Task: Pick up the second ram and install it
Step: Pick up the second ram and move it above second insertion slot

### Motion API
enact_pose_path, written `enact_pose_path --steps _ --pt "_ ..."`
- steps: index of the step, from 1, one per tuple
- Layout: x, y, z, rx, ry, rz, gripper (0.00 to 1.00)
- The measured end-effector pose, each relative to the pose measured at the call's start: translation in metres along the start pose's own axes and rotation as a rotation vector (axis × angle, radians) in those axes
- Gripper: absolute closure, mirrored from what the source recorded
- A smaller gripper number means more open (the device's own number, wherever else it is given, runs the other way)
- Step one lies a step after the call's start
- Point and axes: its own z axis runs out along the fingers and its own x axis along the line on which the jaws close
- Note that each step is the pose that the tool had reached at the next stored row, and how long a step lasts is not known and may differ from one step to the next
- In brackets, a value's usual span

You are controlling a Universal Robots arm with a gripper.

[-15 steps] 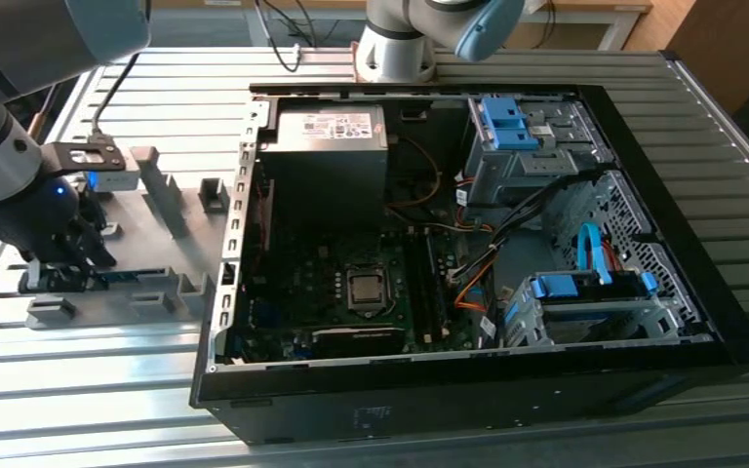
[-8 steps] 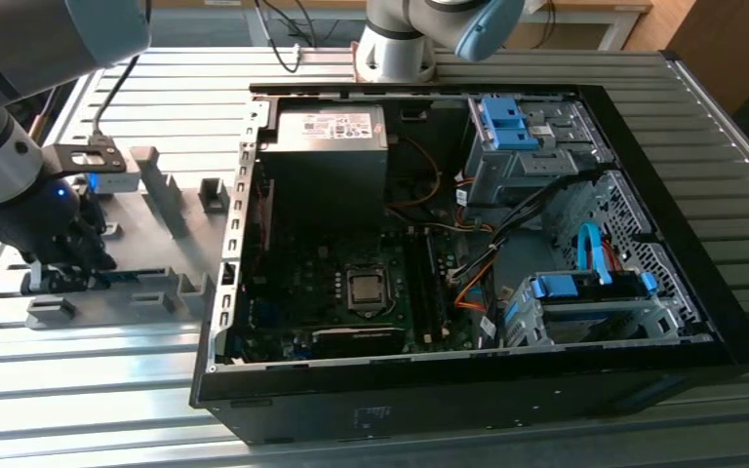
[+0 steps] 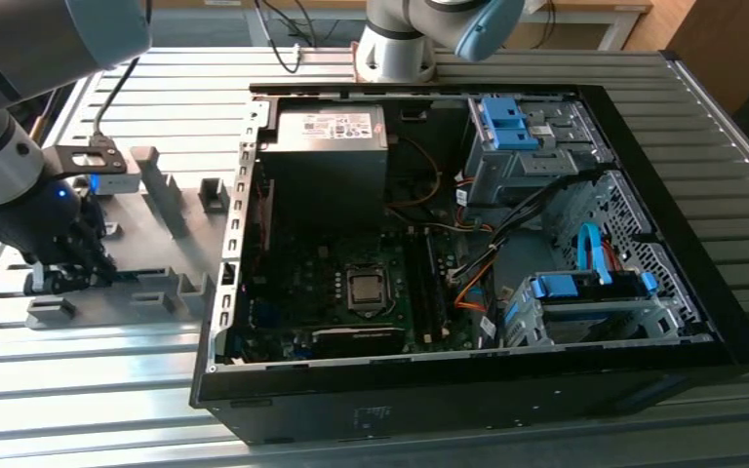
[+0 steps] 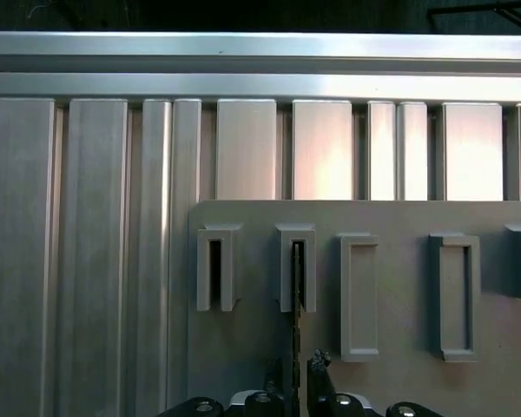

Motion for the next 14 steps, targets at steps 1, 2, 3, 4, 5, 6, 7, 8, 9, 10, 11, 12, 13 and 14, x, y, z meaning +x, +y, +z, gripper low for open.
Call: enact_pose_path --steps 1,2,3,4,5,6,7,8,9,10,11,12,13,14 --pt "0.0000 0.0000 0.0001 0.0000 0.0000 0.000 0.75" --pt "0.0000 0.0000 0.0003 0.0000 -0.0001 0.000 0.75" --pt "-0.0002 0.0000 0.0005 0.0002 -0.0002 0.000 0.75" --pt "-0.0005 -0.0001 0.0007 0.0004 -0.0003 0.000 0.75" --pt "-0.0006 0.0000 0.0007 0.0003 -0.0002 0.000 0.75" --pt "-0.0008 0.0000 0.0008 0.0002 -0.0002 0.000 0.75" --pt "-0.0008 0.0000 0.0008 0.0001 -0.0001 0.000 0.75" --pt "-0.0009 0.0000 0.0009 0.0000 -0.0001 0.000 0.75" --pt "-0.0009 0.0001 0.0009 -0.0001 0.0000 0.000 0.75" --pt "-0.0009 0.0002 0.0010 -0.0001 0.0000 0.000 0.75" --pt "-0.0009 0.0003 0.0012 0.0001 -0.0001 0.000 0.75" --pt "-0.0009 0.0006 0.0014 0.0001 -0.0002 0.000 0.75" --pt "-0.0010 0.0007 0.0015 0.0001 -0.0003 0.000 0.75" --pt "-0.0009 0.0008 0.0016 0.0002 -0.0005 0.000 0.75"
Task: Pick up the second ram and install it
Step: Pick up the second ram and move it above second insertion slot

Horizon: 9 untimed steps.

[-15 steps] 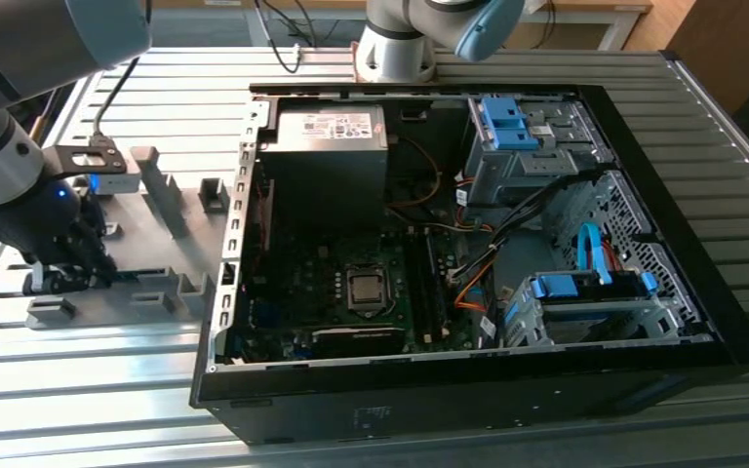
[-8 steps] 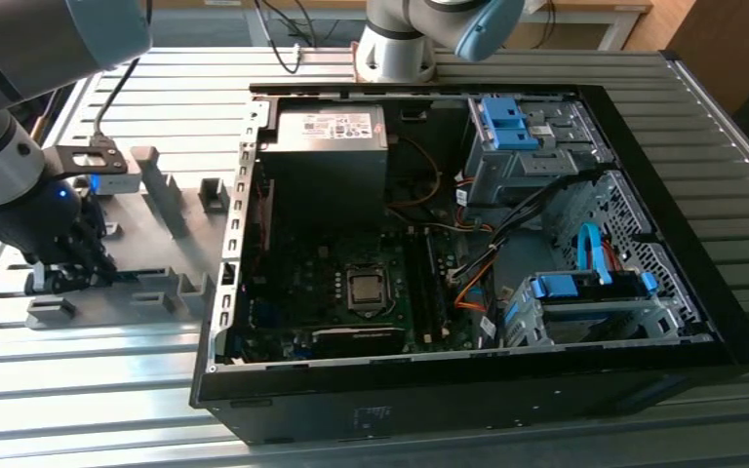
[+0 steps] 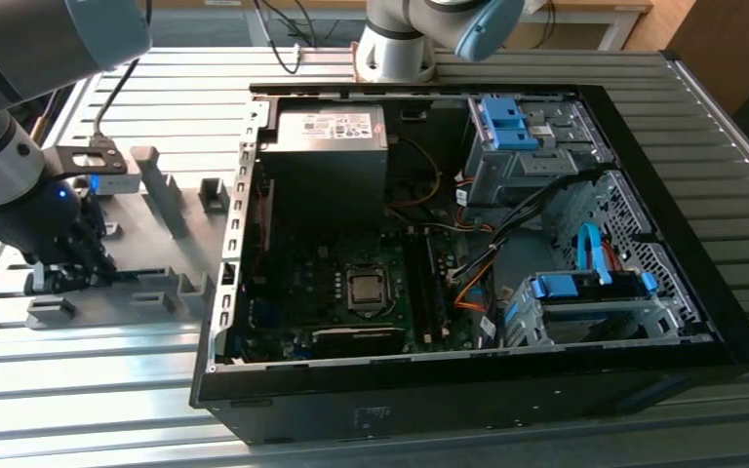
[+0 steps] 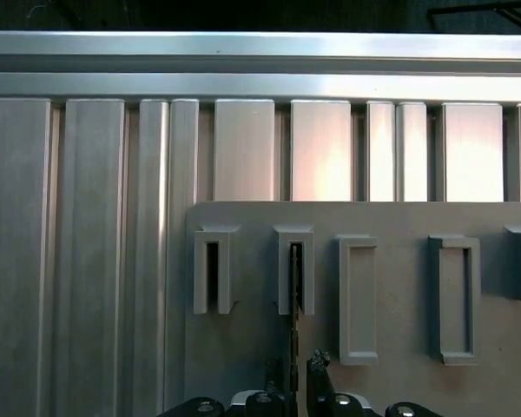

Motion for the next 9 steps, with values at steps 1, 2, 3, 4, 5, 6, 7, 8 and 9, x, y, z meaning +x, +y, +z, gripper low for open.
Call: enact_pose_path --steps 1,2,3,4,5,6,7,8,9 --pt "0.0000 0.0002 0.0001 -0.0001 0.0000 0.000 0.75" --pt "0.0000 0.0003 0.0003 -0.0001 -0.0004 0.000 0.75" --pt "0.0000 0.0004 0.0004 -0.0001 -0.0006 0.000 0.75" --pt "0.0000 0.0004 0.0005 -0.0001 -0.0007 0.000 0.75" --pt "0.0000 0.0004 0.0006 -0.0002 -0.0007 0.000 0.75" --pt "0.0000 0.0004 0.0007 -0.0002 -0.0007 0.000 0.76" --pt "0.0000 0.0004 0.0008 -0.0001 -0.0008 0.000 0.76" --pt "0.0000 0.0004 0.0008 -0.0002 -0.0008 0.000 0.83" --pt "0.0000 0.0004 0.0009 -0.0001 -0.0008 0.000 0.83"
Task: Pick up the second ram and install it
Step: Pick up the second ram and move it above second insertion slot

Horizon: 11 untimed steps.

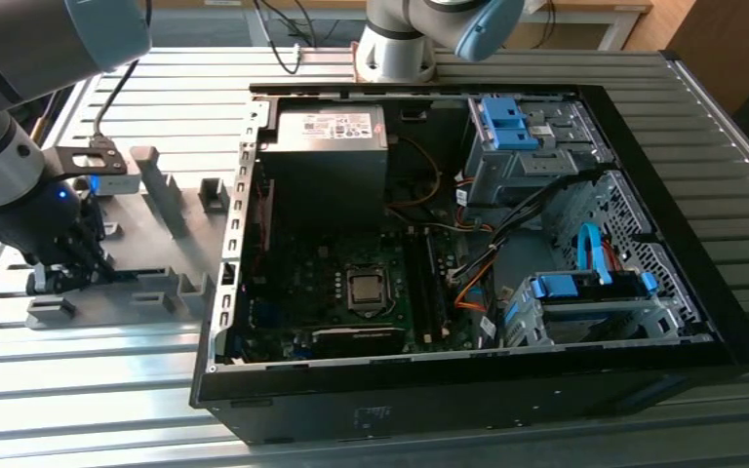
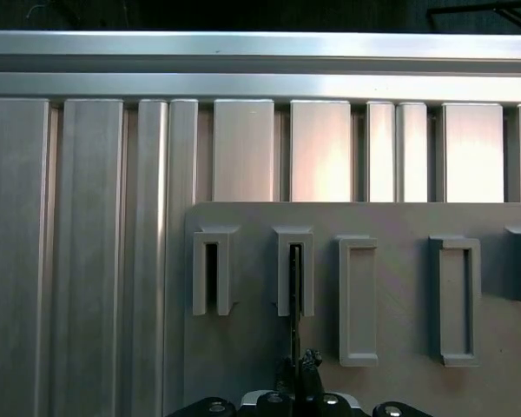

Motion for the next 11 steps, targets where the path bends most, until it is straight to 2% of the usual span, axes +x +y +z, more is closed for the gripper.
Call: enact_pose_path --steps 11 --pt "0.0000 0.0000 0.0001 0.0000 0.0000 0.000 0.86"
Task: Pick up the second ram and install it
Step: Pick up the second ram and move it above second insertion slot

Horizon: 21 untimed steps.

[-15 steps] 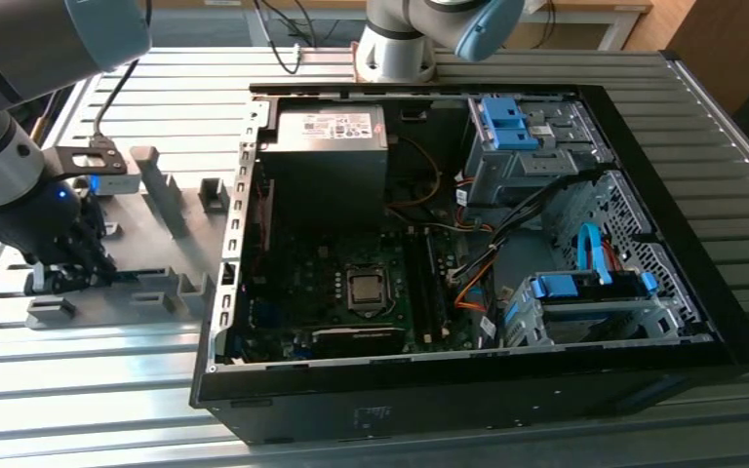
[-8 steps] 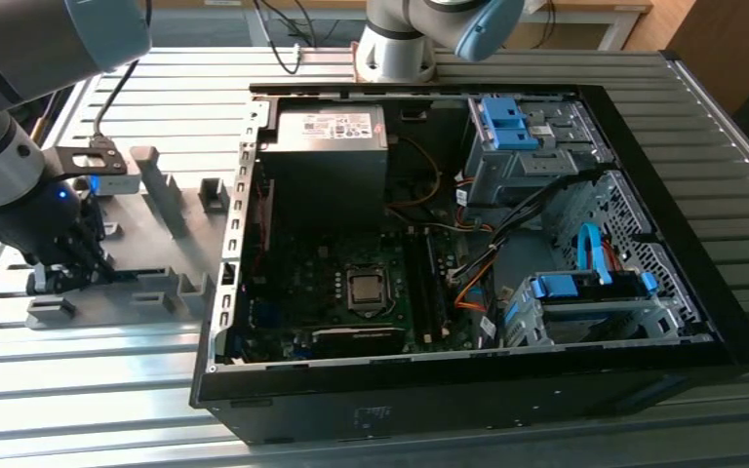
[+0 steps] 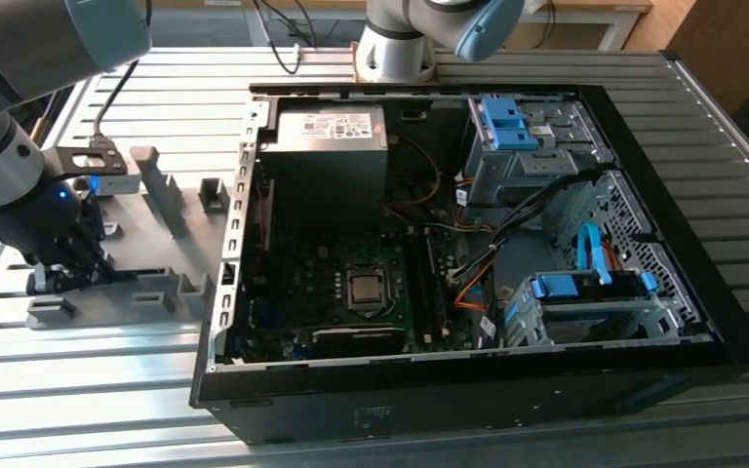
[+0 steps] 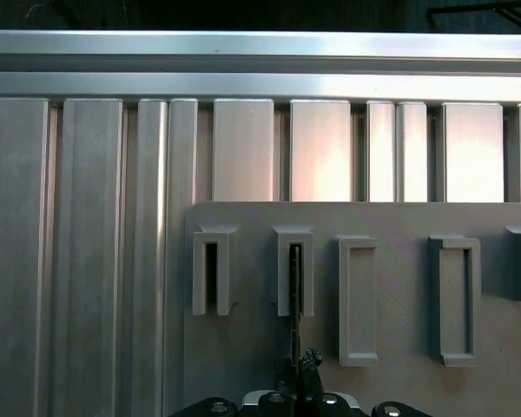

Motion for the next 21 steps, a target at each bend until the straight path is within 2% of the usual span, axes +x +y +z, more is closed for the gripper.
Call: enact_pose_path --steps 5,8,21 --pt "0.0000 0.0000 0.0000 0.0001 -0.0001 0.000 0.86" --pt "-0.0001 0.0000 -0.0025 0.0001 -0.0001 0.000 0.86" --pt "-0.0009 -0.0004 -0.0265 0.0000 0.0000 0.000 0.86"
